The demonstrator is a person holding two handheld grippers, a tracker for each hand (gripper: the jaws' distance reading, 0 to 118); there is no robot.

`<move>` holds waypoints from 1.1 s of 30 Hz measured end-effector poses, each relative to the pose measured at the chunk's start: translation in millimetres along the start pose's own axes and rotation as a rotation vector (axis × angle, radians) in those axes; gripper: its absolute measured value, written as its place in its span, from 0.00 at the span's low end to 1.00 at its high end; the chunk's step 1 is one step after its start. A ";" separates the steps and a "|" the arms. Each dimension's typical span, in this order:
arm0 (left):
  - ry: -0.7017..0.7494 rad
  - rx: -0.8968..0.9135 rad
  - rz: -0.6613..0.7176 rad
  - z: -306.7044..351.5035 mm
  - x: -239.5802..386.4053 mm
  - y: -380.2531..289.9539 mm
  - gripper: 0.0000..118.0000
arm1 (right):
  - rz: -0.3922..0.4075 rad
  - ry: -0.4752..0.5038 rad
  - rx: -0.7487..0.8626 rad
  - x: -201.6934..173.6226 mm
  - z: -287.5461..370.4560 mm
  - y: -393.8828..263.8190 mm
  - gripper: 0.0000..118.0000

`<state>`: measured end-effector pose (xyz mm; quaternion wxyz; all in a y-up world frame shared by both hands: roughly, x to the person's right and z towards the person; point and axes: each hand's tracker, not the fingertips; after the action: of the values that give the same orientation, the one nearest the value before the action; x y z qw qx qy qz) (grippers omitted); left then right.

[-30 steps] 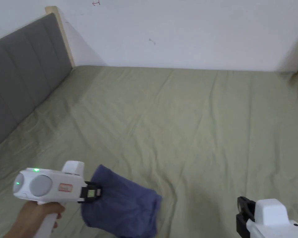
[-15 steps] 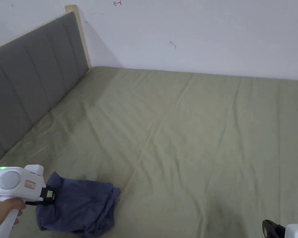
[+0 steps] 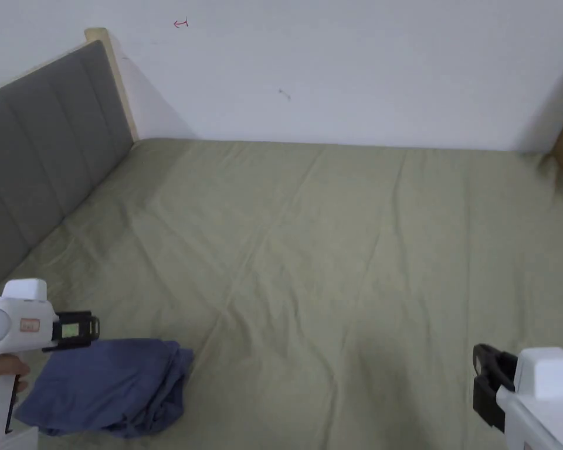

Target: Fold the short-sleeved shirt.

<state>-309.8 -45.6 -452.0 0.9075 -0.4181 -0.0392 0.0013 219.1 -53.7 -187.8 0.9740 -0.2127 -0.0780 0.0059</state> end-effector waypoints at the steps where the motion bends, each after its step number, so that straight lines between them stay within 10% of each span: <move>1: -0.010 0.044 -0.007 15.2 9.0 3.1 0.85 | -0.001 -0.003 0.022 2.9 6.1 7.0 0.00; 18: -0.051 0.826 -0.077 214.0 197.9 -39.6 0.81 | 0.020 -0.105 0.347 56.4 108.5 92.3 0.00; 24: -0.056 0.898 -0.057 205.4 243.4 -73.3 0.48 | 0.014 -0.149 0.378 75.8 117.6 89.9 0.00; 27: -0.114 0.907 -0.028 198.2 257.6 -83.6 0.00 | 0.010 -0.166 0.381 81.8 120.6 86.2 0.00; 33: -0.158 0.862 -0.093 187.6 282.0 -92.3 0.00 | -0.004 -0.182 0.378 89.3 124.0 81.1 0.00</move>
<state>-45.0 46.7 -240.7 0.9924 0.0022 -0.1231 0.0089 290.0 75.2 -96.9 0.9855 -0.0245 -0.1636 0.0378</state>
